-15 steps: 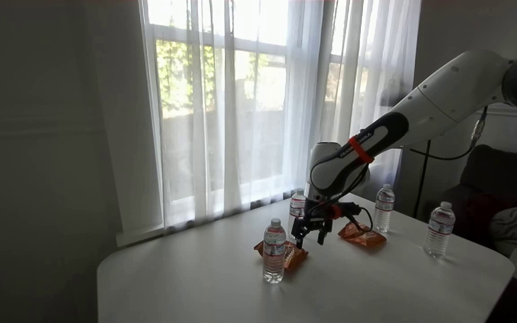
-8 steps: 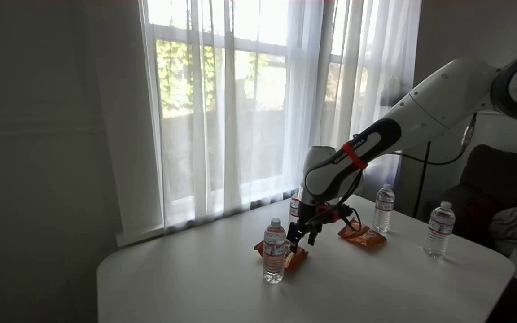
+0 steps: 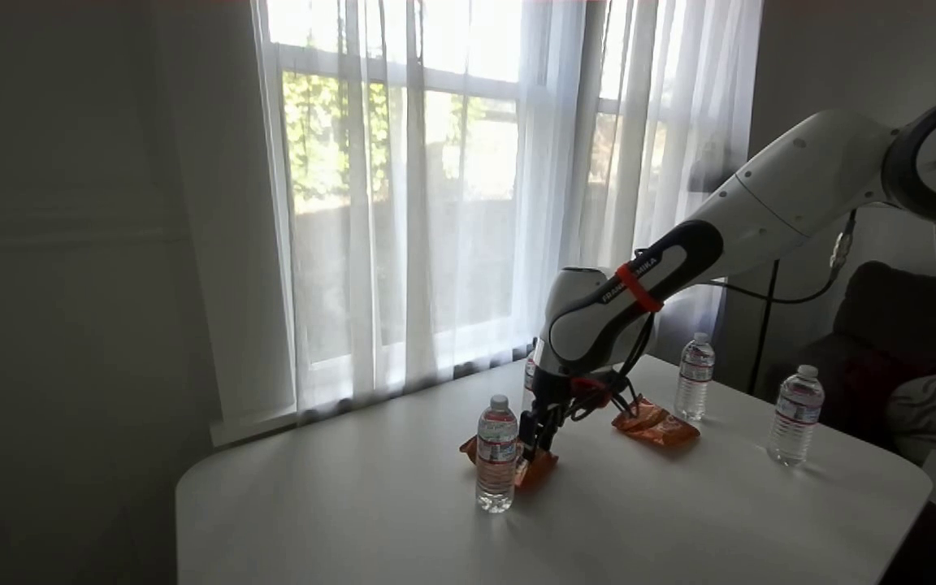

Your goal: Pick up the water bottle to the right and move it further to the right on the table, pick up one orange packet and put it next to the water bottle on the right, pick up the bottommost water bottle and place it a little behind the water bottle on the right, pick up the orange packet to the left and put it next to the water bottle by itself

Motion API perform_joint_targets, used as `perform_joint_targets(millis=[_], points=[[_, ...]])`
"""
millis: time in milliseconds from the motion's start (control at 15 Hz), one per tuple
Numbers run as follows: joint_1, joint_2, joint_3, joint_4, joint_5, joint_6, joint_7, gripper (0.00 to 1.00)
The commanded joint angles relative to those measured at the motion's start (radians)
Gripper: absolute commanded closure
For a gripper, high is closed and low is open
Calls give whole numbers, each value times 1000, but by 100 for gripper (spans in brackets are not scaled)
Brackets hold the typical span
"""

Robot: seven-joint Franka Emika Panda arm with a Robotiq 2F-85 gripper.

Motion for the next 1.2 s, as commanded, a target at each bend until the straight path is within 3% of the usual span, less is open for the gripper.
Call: perform_joint_targets(millis=[0,67,200,267,333,467,800,1067,1133], points=[[-5,25,16,5,-28,49,-38,16],[-6,31,20,7,-28,56,-45,15],[-4,41,22,9,-37,71,-52,2],[-4,46,23,12,-43,70,-57,8],[-5,49,25,13,-45,70,-58,36],[-7,43,27,10,-51,58,-60,34],[-5,0,9,-9,-70,-15,-39,69],[-13,-54,-2,-27,-76,-140,-37,97],[-14,-68,-7,-30,-80,-171,-36,99]])
